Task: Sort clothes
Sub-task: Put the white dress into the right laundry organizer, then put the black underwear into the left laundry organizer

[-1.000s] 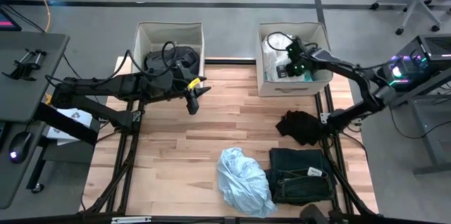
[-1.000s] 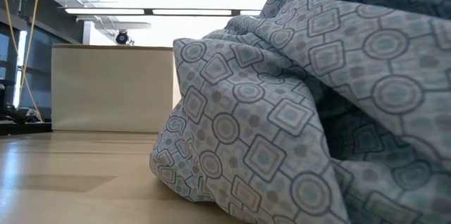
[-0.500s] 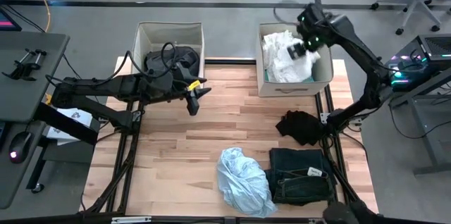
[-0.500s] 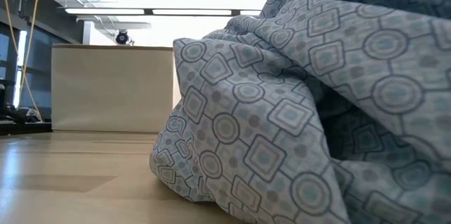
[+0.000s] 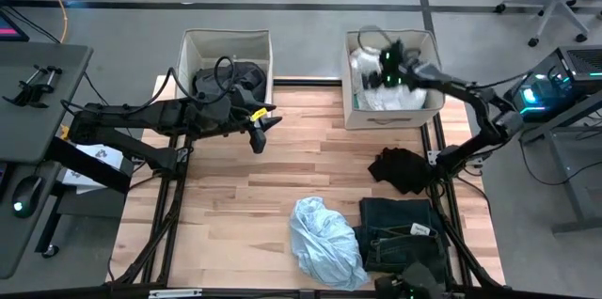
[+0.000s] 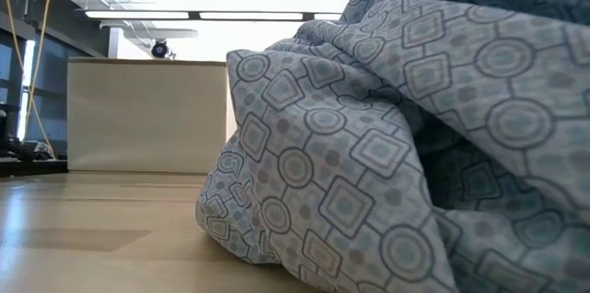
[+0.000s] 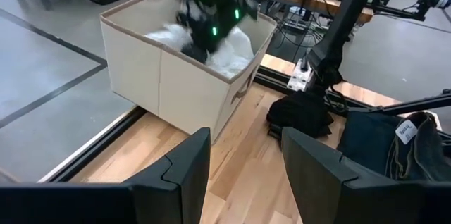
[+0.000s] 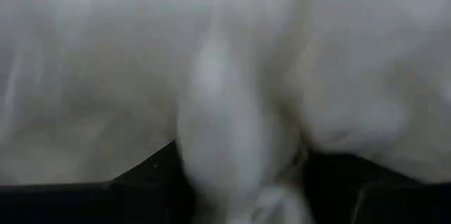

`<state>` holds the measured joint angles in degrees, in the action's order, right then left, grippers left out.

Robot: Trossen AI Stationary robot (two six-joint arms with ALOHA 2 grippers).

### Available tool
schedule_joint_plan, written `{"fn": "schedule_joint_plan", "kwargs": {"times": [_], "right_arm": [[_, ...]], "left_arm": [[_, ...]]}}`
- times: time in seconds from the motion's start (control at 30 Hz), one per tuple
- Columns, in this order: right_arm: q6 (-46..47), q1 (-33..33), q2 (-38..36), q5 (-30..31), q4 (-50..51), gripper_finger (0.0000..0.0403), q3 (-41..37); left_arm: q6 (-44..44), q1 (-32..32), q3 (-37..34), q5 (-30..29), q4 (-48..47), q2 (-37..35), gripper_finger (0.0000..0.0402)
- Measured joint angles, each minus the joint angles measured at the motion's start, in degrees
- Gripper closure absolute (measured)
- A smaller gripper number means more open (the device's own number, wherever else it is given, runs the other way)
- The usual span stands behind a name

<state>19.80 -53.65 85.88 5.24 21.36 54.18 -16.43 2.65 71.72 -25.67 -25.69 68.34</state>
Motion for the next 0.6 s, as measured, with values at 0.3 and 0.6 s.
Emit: {"fn": "schedule_joint_plan", "kwargs": {"times": [0.3, 0.6], "right_arm": [[3.83, -0.06, -1.41, -1.49, -8.94, 0.0194, -10.59], [-3.7, 0.08, -10.1, 5.32, 18.46, 0.0194, 9.49]], "left_arm": [[-2.53, 0.15, 0.0, 0.0, -0.08, 0.0, 0.0241], [-0.58, 0.94, 0.0, 0.02, -0.17, 0.0, 0.0241]]}}
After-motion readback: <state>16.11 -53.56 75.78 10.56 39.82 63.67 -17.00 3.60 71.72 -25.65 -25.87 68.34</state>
